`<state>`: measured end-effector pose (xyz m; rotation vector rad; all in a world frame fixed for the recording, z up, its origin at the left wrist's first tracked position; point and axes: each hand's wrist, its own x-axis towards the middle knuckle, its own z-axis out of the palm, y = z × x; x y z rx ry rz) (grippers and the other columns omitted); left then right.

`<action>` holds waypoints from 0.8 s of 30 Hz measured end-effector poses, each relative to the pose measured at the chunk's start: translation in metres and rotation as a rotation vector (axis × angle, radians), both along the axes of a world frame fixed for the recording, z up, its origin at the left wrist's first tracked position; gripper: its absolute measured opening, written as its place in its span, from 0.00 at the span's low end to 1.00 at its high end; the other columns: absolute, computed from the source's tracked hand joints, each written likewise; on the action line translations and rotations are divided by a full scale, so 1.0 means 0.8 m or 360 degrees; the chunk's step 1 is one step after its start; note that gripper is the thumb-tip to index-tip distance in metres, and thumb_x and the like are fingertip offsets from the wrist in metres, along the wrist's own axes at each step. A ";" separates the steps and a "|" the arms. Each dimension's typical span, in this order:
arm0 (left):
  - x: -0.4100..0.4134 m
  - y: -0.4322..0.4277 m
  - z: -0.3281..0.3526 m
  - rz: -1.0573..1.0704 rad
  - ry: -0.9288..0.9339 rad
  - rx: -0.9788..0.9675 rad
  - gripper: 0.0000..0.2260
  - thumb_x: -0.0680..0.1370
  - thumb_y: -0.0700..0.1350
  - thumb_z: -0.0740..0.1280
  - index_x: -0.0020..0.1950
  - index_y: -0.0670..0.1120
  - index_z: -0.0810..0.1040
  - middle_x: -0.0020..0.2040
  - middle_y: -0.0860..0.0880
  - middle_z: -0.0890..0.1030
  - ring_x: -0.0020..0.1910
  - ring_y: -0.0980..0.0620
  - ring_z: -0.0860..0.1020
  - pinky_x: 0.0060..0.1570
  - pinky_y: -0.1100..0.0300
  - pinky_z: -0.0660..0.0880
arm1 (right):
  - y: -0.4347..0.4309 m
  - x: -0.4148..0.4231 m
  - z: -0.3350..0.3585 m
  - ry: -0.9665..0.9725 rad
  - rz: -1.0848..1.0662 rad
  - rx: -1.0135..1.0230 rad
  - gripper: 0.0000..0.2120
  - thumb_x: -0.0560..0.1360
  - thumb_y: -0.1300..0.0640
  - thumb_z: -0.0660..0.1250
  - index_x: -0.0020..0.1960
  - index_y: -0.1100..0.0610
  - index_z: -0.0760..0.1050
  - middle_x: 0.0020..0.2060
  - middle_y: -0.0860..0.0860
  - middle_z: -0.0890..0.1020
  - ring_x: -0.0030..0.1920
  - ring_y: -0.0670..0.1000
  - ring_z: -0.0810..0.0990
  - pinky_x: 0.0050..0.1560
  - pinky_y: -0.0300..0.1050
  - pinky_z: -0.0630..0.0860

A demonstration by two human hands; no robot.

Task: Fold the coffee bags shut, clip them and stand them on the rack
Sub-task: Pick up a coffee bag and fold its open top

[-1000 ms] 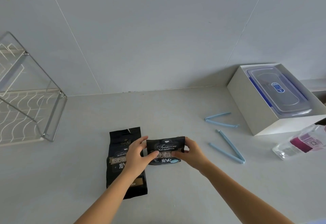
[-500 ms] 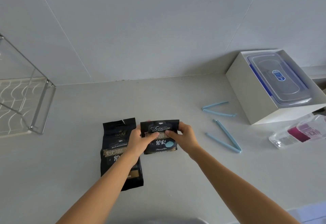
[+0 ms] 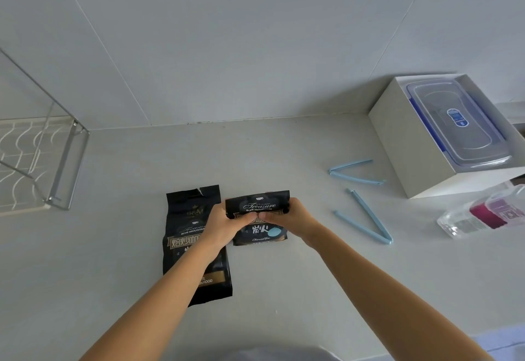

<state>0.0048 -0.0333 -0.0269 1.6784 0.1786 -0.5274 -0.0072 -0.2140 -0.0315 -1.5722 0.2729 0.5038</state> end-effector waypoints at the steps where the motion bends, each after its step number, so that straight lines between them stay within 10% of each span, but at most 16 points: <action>1: 0.000 0.001 0.000 -0.0009 -0.0017 -0.0006 0.15 0.69 0.42 0.75 0.55 0.46 0.80 0.44 0.50 0.84 0.39 0.59 0.82 0.32 0.72 0.75 | 0.002 0.000 0.000 -0.0016 -0.0031 -0.0028 0.20 0.67 0.57 0.76 0.57 0.56 0.76 0.48 0.52 0.84 0.49 0.51 0.83 0.48 0.41 0.79; 24: 0.014 0.001 -0.002 -0.0001 0.0072 -0.0114 0.08 0.70 0.45 0.73 0.48 0.50 0.79 0.42 0.53 0.84 0.38 0.61 0.83 0.31 0.72 0.75 | -0.012 -0.004 -0.010 0.0069 -0.0217 0.0353 0.05 0.71 0.61 0.71 0.46 0.54 0.82 0.42 0.51 0.86 0.43 0.50 0.85 0.42 0.40 0.81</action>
